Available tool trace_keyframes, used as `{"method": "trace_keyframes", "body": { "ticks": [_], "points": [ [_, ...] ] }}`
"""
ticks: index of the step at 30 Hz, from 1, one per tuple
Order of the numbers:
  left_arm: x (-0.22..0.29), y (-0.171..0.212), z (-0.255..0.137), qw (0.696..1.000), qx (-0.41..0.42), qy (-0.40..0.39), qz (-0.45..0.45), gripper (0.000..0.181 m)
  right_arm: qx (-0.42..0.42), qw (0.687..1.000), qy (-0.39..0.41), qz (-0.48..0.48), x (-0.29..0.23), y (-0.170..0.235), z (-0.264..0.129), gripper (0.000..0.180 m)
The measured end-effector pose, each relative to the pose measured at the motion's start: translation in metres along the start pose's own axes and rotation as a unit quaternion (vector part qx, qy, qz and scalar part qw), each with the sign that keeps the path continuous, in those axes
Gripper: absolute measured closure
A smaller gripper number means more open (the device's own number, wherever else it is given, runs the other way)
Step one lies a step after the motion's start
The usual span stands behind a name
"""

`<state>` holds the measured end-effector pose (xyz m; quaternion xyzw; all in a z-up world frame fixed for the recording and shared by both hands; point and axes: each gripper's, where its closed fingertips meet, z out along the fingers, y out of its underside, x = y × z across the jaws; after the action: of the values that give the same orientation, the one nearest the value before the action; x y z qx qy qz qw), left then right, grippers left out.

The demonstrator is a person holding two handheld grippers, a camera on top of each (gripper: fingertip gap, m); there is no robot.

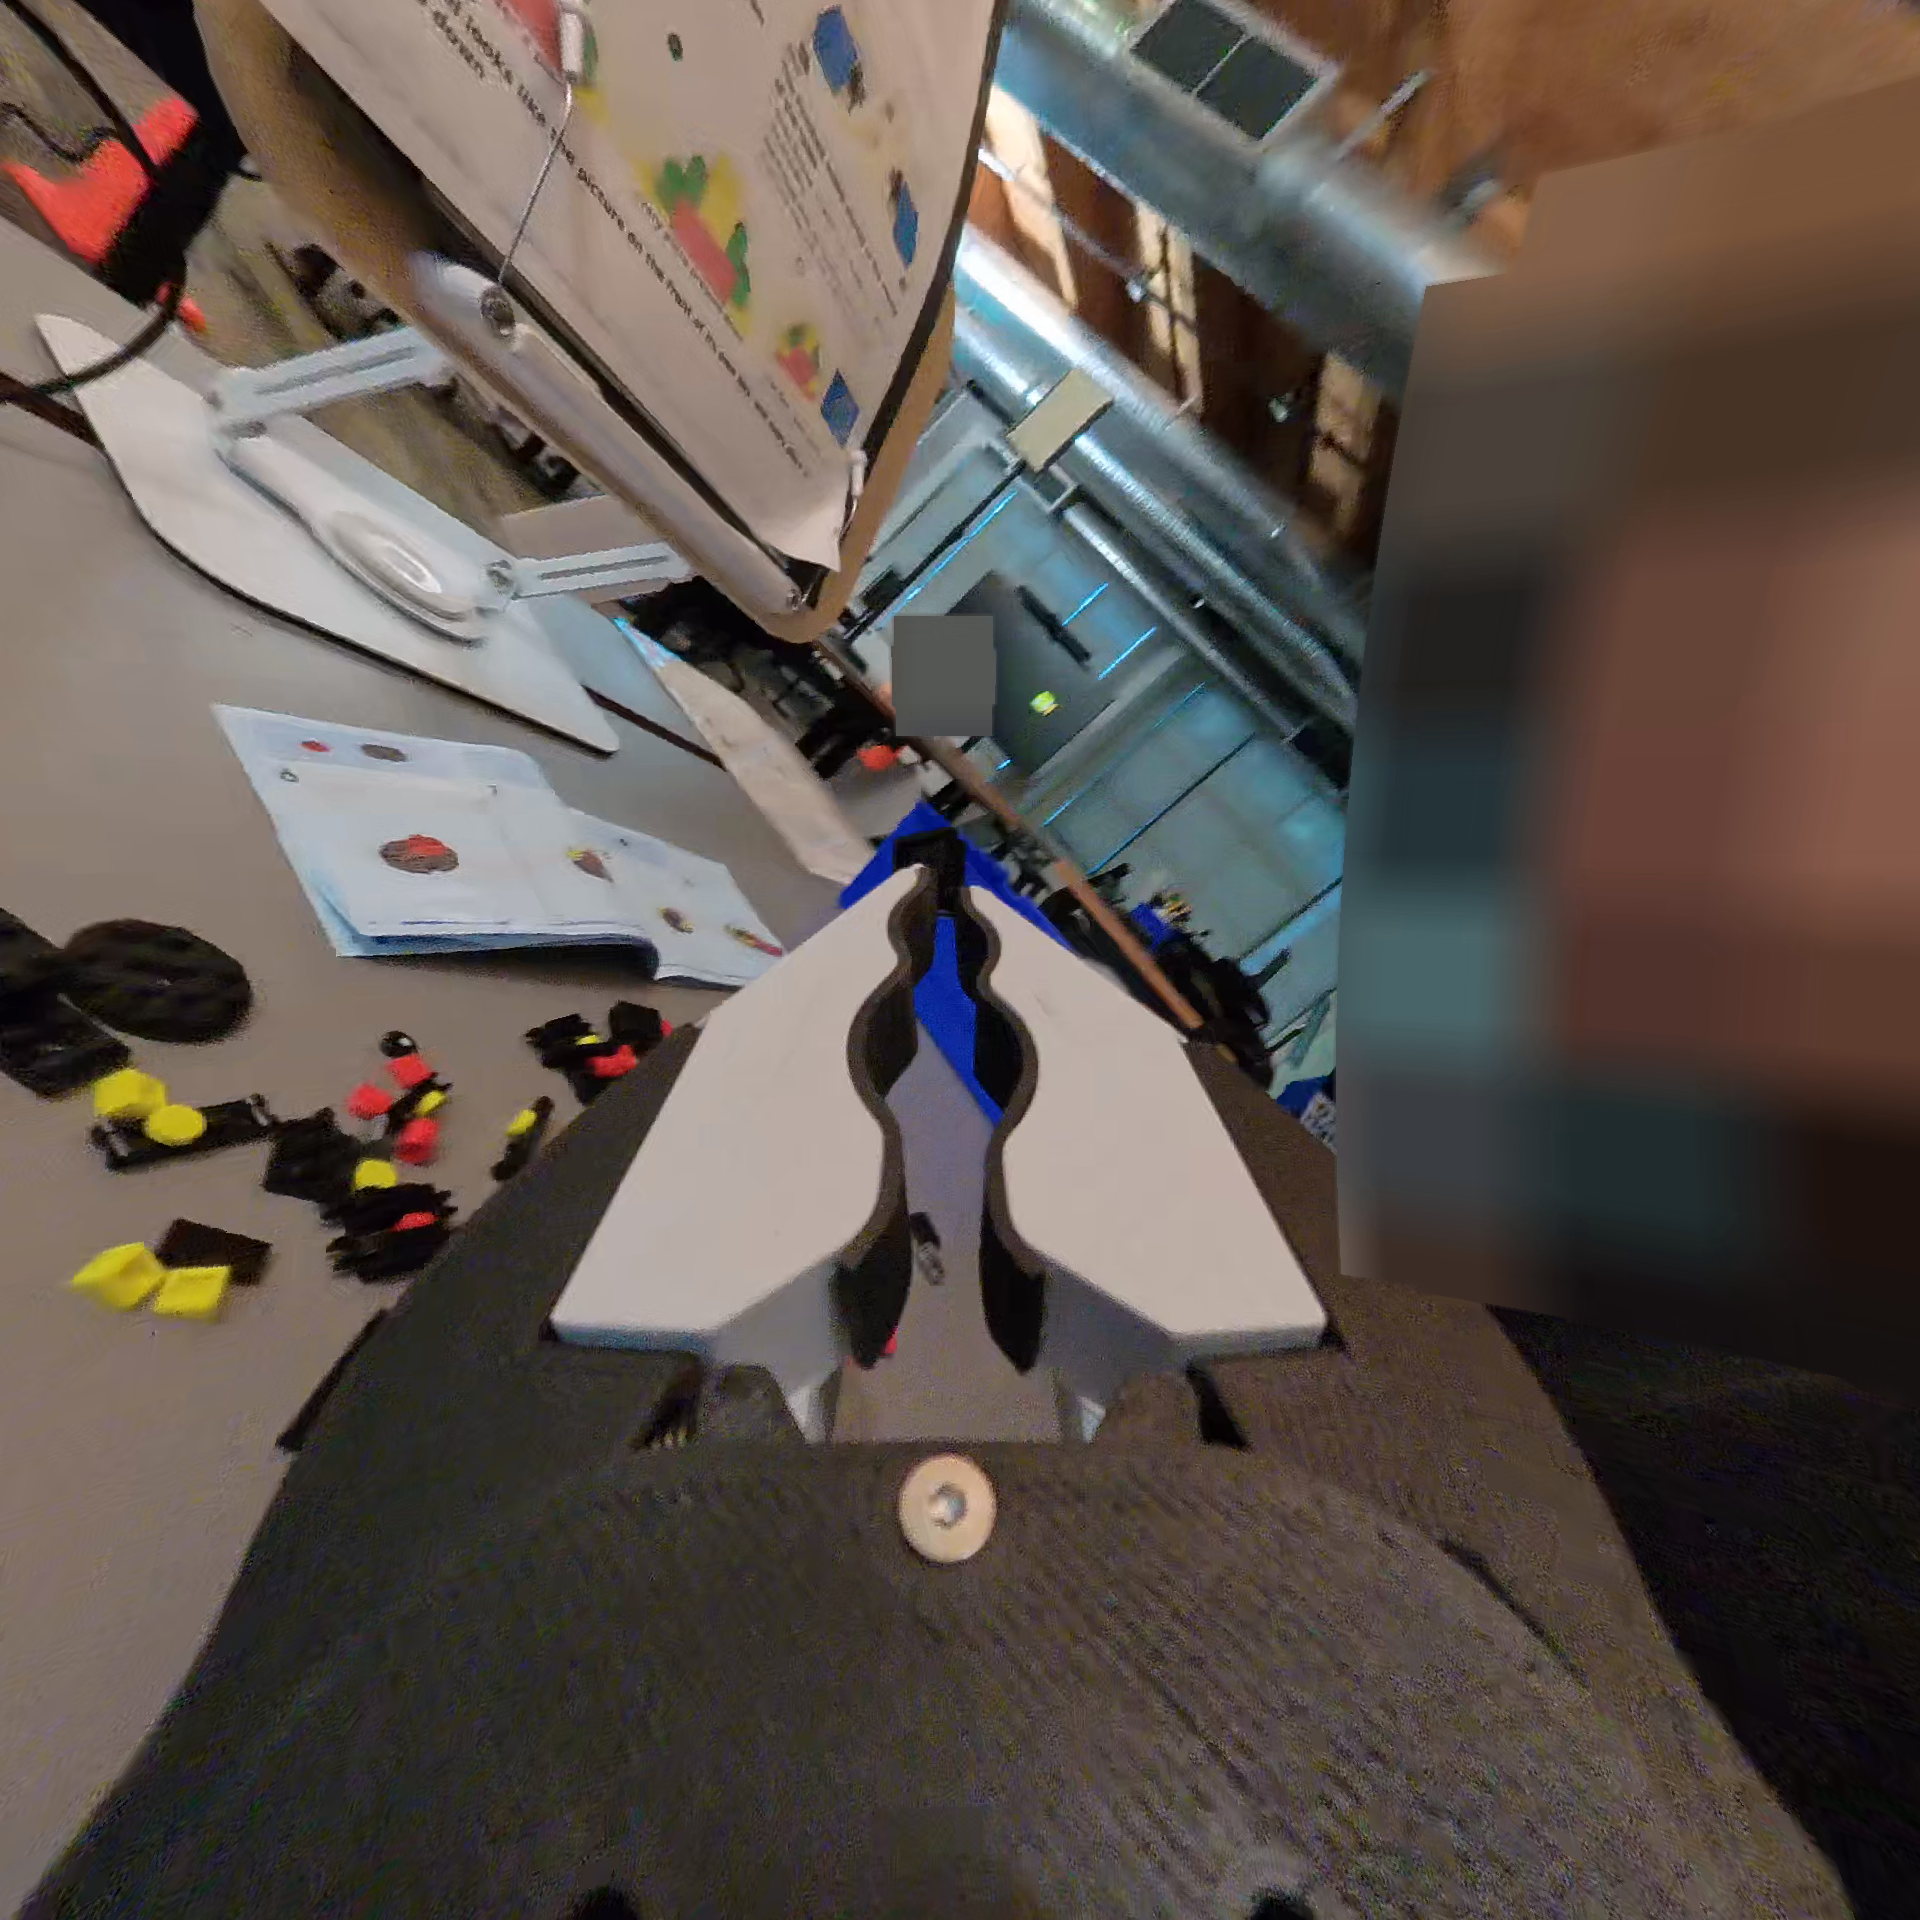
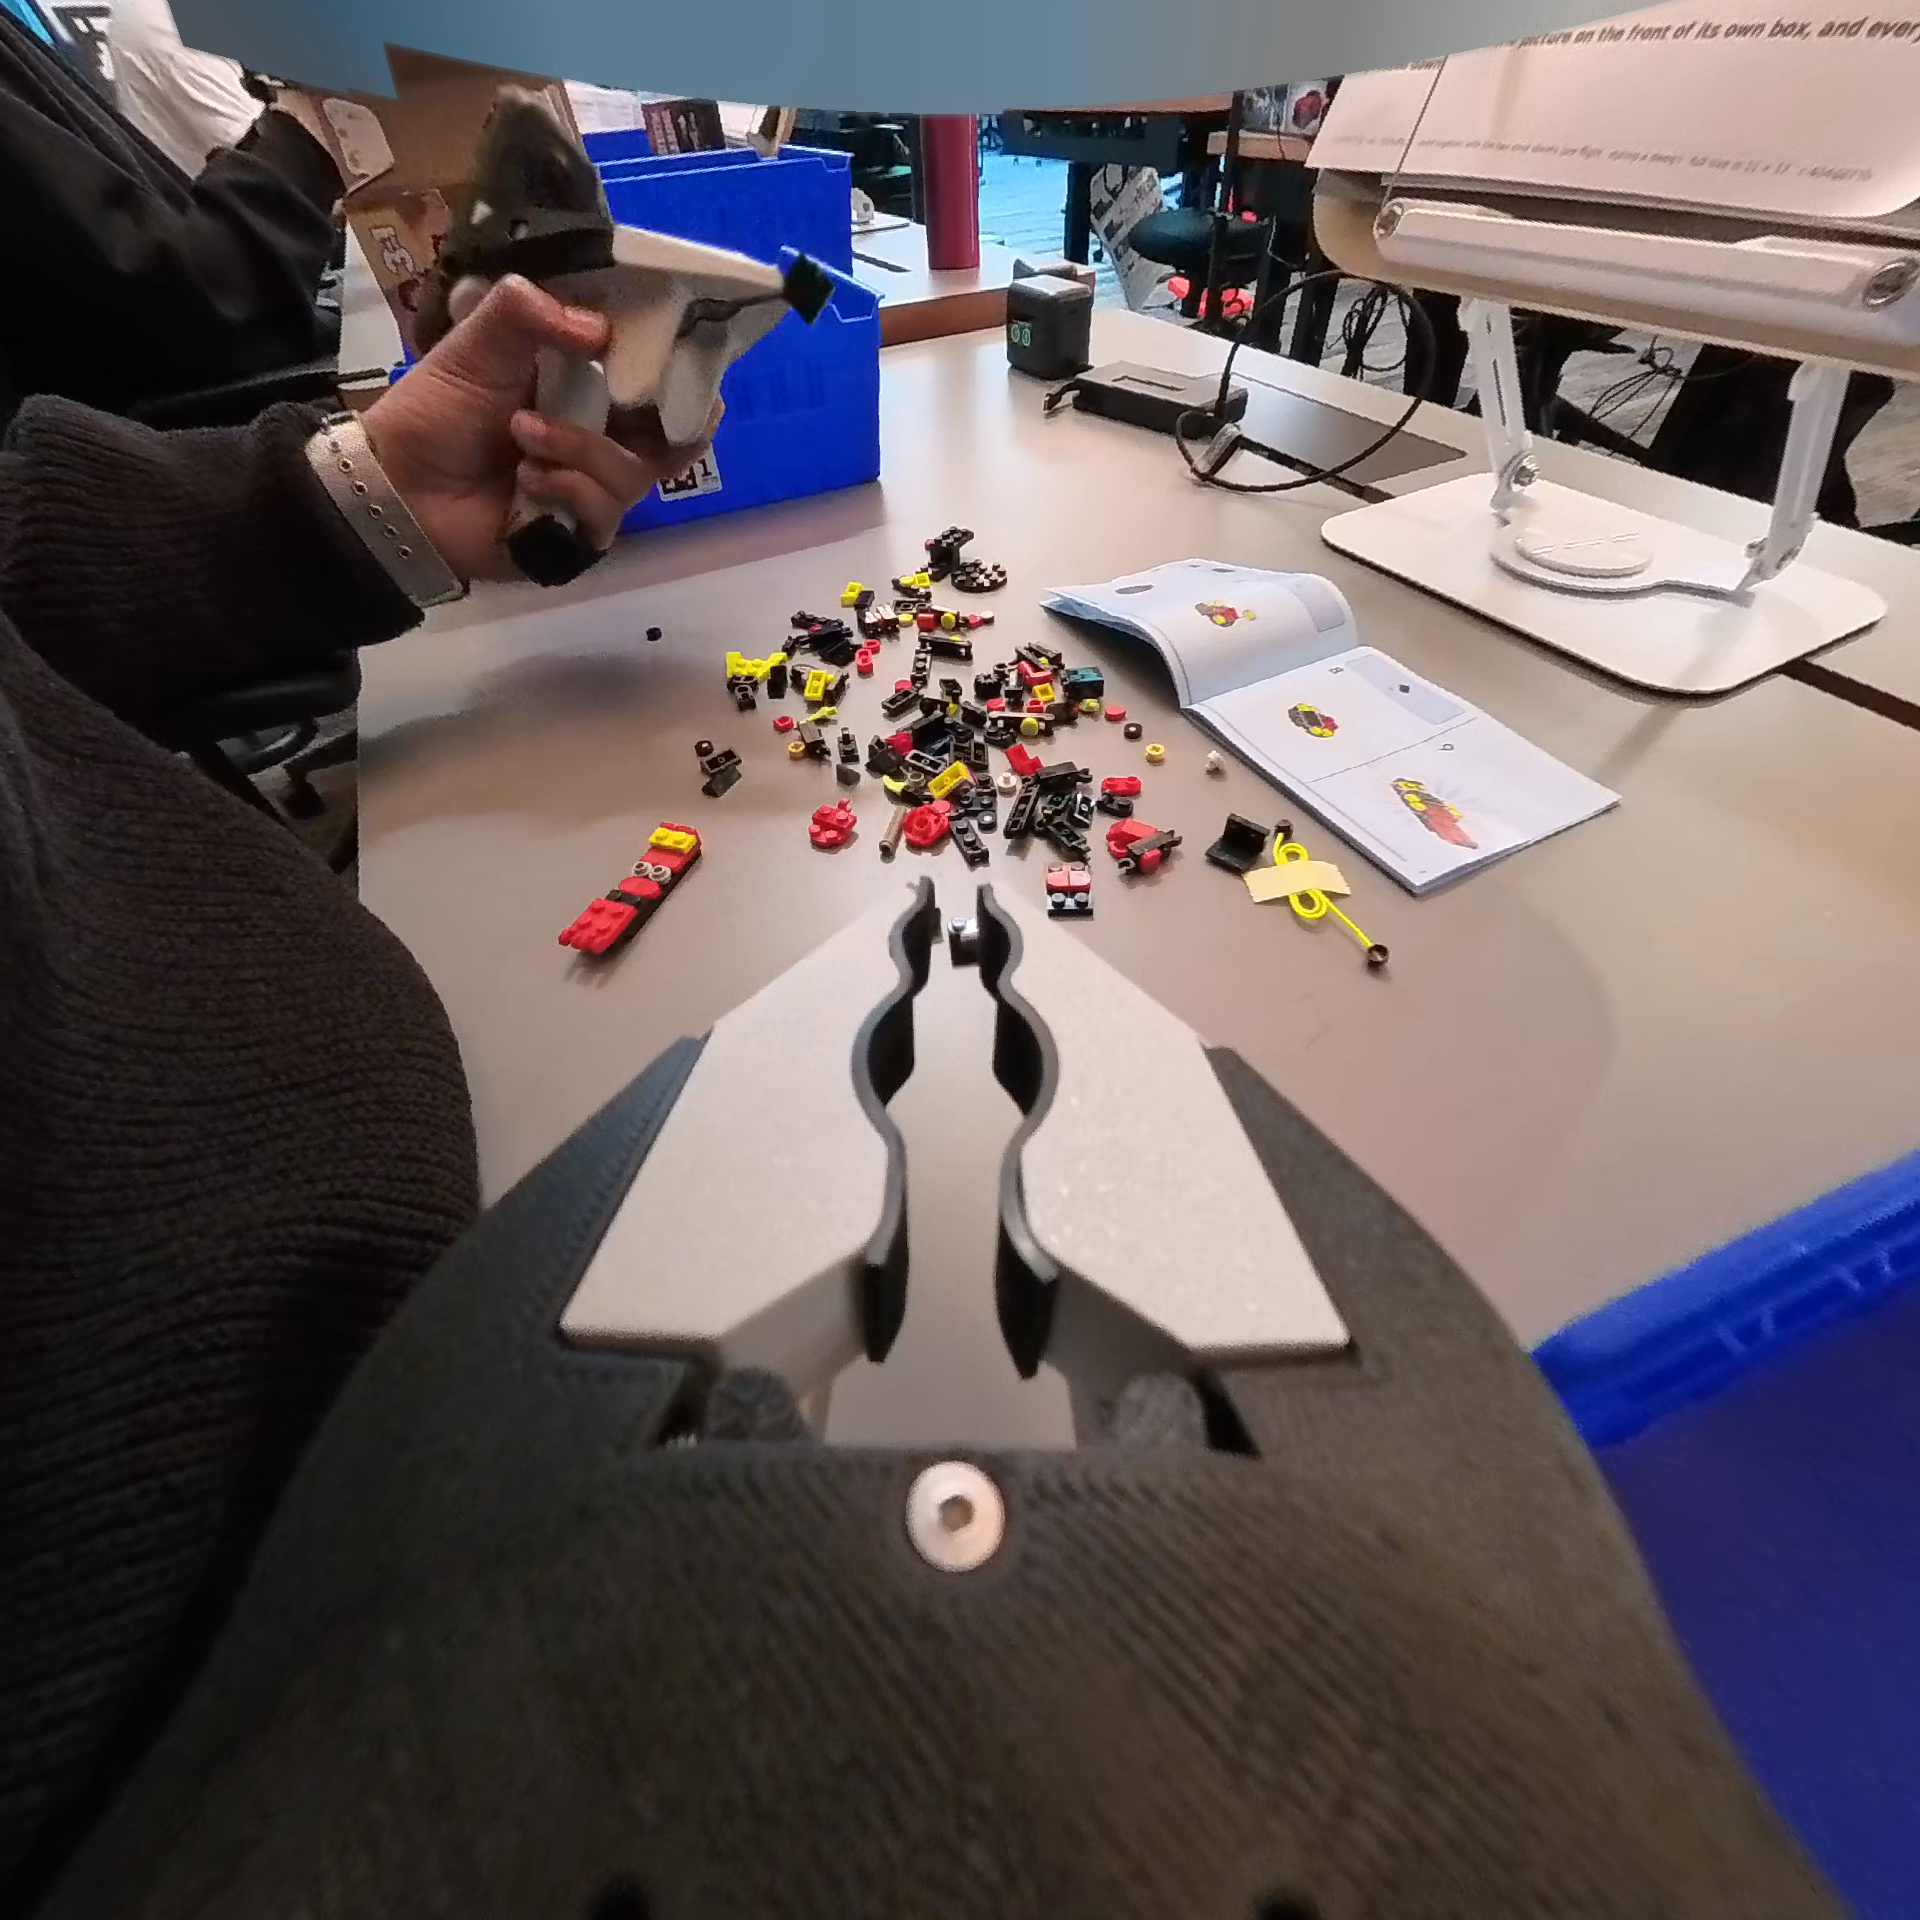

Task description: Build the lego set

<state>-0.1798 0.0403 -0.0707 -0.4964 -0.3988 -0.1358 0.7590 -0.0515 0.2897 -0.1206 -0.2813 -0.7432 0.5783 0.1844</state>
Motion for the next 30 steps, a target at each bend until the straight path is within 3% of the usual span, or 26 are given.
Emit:
{"method": "trace_keyframes", "body": {
  "ticks": [5,9,13,19,30],
  "points": [
    [0.0,0.019,0.013,0.999,-0.038,0.001,-0.015,0.181,-0.007,1.0,0.001,0.001,0.001,0.003,0.002,0.173],
    [0.009,0.046,0.036,0.994,-0.046,0.02,-0.096,0.181,-0.011,1.0,0.0,-0.009,-0.002,0.004,0.006,0.173],
    [0.051,0.103,0.075,0.967,-0.066,0.086,-0.23,0.181,0.004,0.999,-0.012,-0.03,-0.015,-0.004,0.015,0.163],
    [0.085,0.178,0.086,0.932,-0.15,0.101,-0.316,0.181,0.015,0.994,-0.048,-0.092,-0.049,-0.012,0.033,0.154],
    [0.088,0.194,0.069,0.922,-0.198,0.091,-0.32,0.181,0.006,0.988,-0.088,-0.13,-0.068,-0.012,0.055,0.16]
  ]
}}
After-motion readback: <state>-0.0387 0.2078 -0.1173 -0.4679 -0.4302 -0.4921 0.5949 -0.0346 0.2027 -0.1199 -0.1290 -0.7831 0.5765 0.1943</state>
